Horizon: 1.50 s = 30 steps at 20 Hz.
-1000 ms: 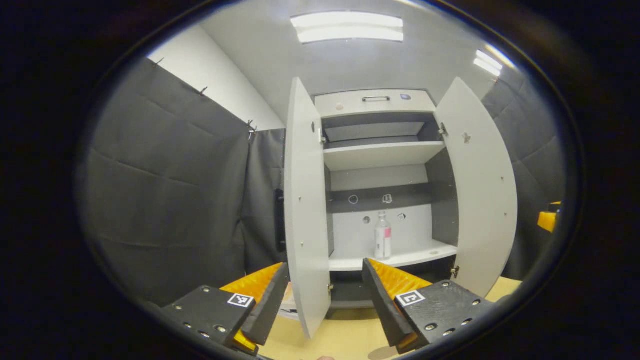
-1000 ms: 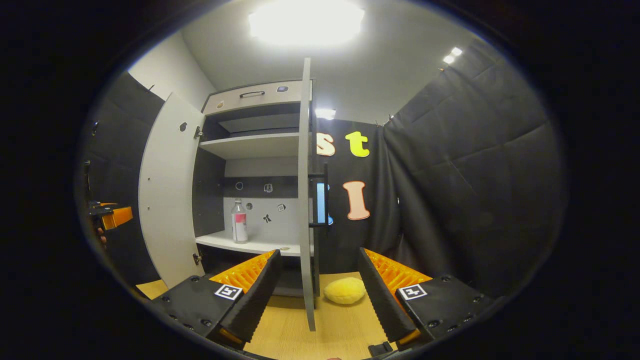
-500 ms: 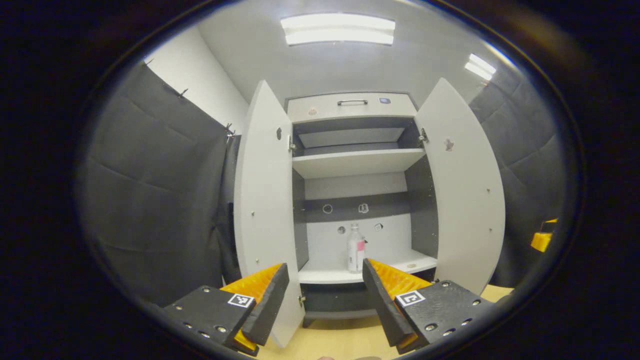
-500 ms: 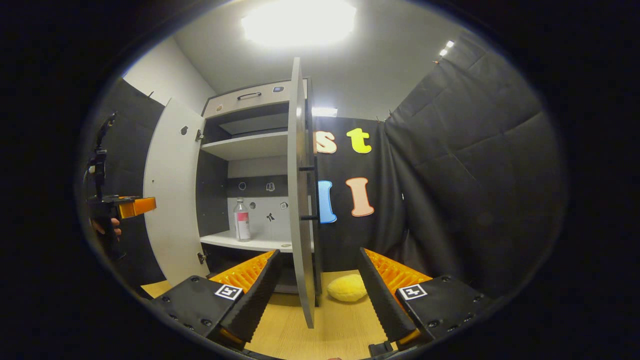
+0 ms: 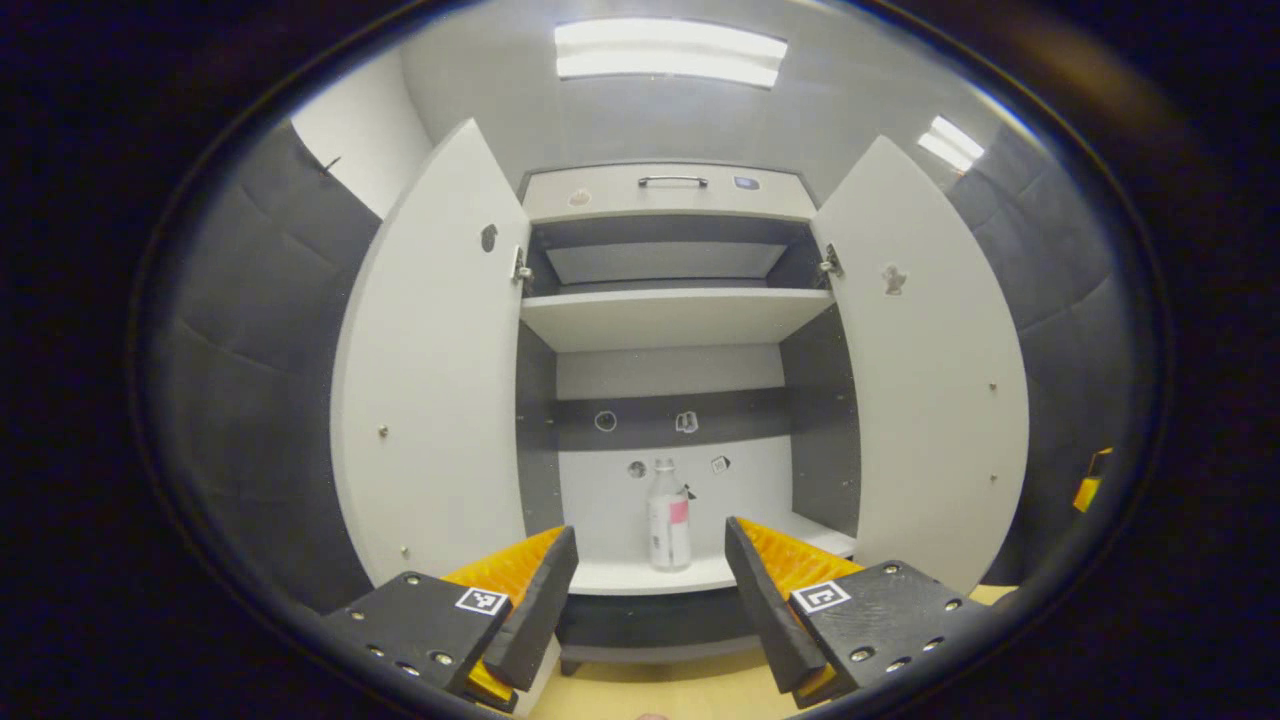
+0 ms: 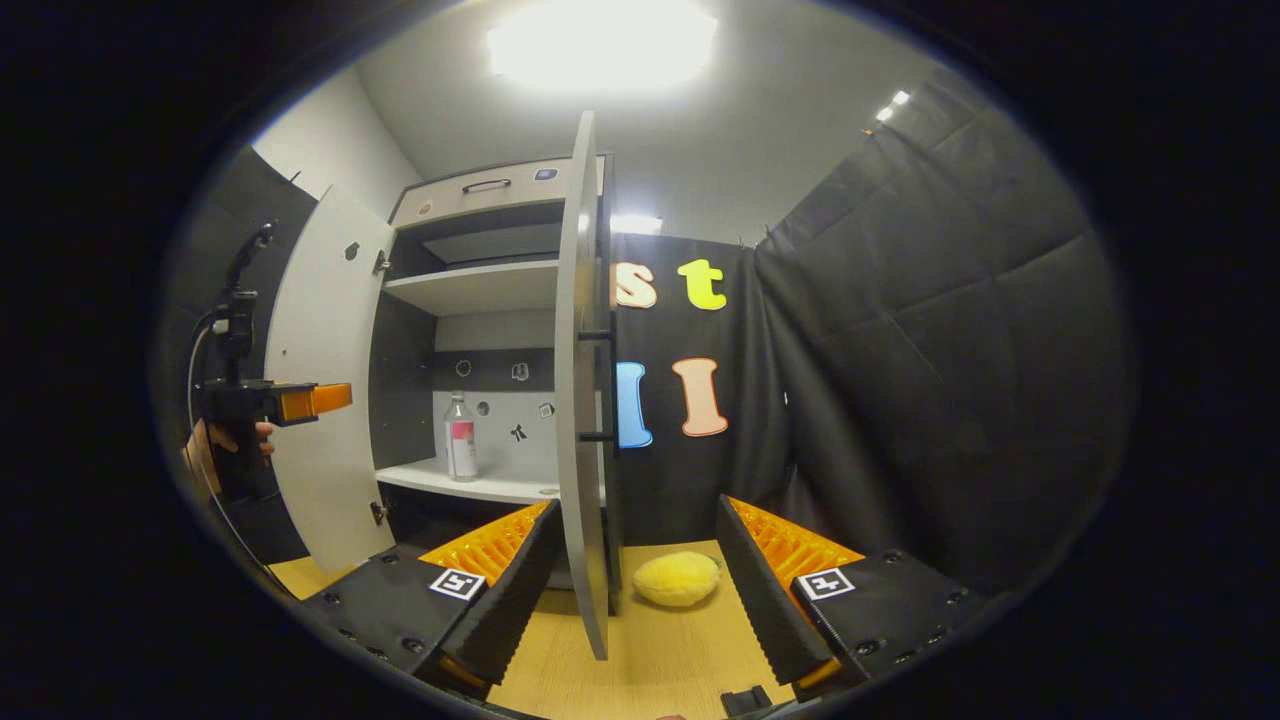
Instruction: Grasp the bottle in the cabinet with the left hand and place it on the coaster, then close the right door with the right hand and the left door with the left hand.
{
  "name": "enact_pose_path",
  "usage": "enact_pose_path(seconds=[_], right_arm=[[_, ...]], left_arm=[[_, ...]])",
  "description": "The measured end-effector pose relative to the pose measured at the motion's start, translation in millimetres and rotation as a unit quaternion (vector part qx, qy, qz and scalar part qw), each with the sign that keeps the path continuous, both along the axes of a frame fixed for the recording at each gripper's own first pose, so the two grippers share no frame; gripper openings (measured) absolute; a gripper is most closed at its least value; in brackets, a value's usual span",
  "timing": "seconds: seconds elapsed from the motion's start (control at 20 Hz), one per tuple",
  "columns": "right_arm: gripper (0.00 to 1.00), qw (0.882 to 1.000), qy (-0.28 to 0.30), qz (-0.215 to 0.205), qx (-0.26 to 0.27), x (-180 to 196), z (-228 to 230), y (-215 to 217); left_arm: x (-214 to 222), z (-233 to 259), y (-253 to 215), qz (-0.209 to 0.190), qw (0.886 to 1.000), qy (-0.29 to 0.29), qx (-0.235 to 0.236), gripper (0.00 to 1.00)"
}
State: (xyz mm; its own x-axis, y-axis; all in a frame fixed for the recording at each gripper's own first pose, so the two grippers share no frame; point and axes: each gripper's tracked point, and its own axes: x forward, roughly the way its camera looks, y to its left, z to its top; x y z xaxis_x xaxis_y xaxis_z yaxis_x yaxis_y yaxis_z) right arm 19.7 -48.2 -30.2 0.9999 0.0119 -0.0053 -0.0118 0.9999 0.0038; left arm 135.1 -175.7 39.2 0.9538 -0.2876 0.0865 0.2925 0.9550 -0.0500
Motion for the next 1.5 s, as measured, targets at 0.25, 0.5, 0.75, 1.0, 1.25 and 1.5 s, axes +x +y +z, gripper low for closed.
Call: enact_pose_path(seconds=[0.25,0.5,0.75,1.0,1.25,1.5], right_arm=[[0.97,1.0,-0.003,-0.024,-0.015,6.8,0.5,2.6],[0.98,0.998,-0.003,-0.049,-0.027,14.2,0.6,5.7],[0.97,0.997,0.003,-0.075,-0.028,21.4,-5.6,8.1],[0.98,0.994,0.015,-0.101,-0.038,27.6,-12.6,11.6],[0.98,0.991,0.025,-0.126,-0.039,31.1,-20.5,11.7],[0.98,0.989,0.035,-0.138,-0.046,34.4,-24.1,14.5]], left_arm=[[48.7,-9.4,-20.2,-0.026,1.0,0.001,-0.003,0.87],[101.8,-22.3,-38.3,-0.046,0.999,0.008,-0.008,0.87],[151.6,-47.5,-56.4,-0.061,0.998,0.027,-0.013,0.87],[194.4,-73.6,-71.9,-0.069,0.996,0.046,-0.013,0.87],[231.0,-100.1,-85.2,-0.076,0.995,0.064,-0.006,0.87],[257.7,-120.6,-99.5,-0.079,0.994,0.076,0.006,0.87]])
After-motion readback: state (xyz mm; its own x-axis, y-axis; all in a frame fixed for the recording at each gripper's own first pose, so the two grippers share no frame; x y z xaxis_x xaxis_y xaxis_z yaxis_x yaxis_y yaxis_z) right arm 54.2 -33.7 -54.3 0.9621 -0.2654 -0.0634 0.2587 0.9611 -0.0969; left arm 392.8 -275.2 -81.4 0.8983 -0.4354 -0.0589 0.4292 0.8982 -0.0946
